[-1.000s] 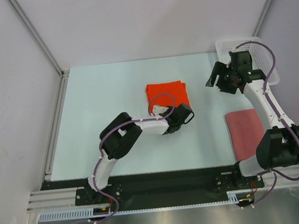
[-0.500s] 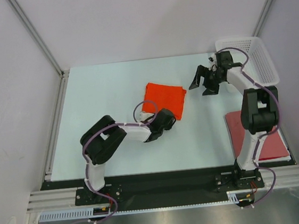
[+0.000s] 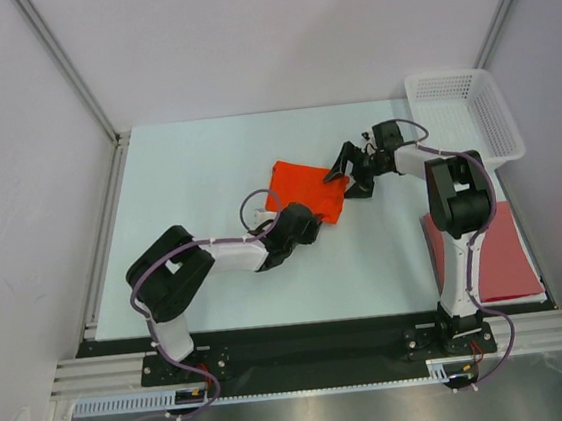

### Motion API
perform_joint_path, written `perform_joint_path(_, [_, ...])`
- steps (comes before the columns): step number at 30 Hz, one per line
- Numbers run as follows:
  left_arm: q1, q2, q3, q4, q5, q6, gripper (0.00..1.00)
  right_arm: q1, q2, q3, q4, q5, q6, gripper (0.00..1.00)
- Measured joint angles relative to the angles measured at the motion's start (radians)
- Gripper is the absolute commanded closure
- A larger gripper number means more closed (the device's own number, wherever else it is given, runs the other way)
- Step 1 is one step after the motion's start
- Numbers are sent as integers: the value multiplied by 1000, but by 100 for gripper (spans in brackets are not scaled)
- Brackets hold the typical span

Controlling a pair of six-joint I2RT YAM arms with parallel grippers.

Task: Fold and stack the t-shirts
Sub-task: Neatly place the folded tshirt to the corner

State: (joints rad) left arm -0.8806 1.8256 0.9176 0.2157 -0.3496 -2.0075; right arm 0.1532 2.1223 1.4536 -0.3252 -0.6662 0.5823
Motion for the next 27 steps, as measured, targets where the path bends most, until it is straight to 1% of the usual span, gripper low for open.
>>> perform_joint_path(3, [6, -22, -19, 5, 10, 0, 100, -3, -15, -68, 82, -35, 66, 11])
perform_joint_path(8, [16, -52, -47, 9, 18, 0, 100, -3, -25, -108, 147, -39, 116, 12])
perform_joint_path(11, [18, -63, -57, 13, 22, 0, 100, 2, -26, -121, 179, -41, 137, 14])
perform_joint_path(12, [18, -67, -60, 15, 23, 0, 100, 5, -26, -124, 188, -39, 144, 17])
perform_joint_path(16, [18, -79, -71, 21, 25, 0, 100, 23, -26, -132, 214, -18, 168, 21])
perform_joint_path(18, [18, -81, -77, 26, 31, 0, 100, 32, -26, -134, 232, 4, 178, 31])
perform_joint_path(19, [18, -83, -84, 36, 35, 0, 100, 35, -26, -138, 245, 19, 182, 38])
perform_joint_path(20, [18, -85, -89, 40, 40, 0, 100, 35, -26, -143, 255, 31, 187, 49])
perform_joint_path(22, [18, -90, -105, 52, 48, 0, 99, 39, -25, -160, 278, 53, 201, 50])
perform_joint_path(25, [18, -93, -125, 65, 65, 2, 100, 35, -25, -190, 315, 77, 228, 67])
perform_joint_path(26, [18, -94, -132, 69, 69, 3, 100, 33, -25, -196, 323, 87, 234, 80])
perform_joint_path(27, [18, -98, -140, 73, 74, 7, 100, 32, -25, -201, 327, 97, 233, 89])
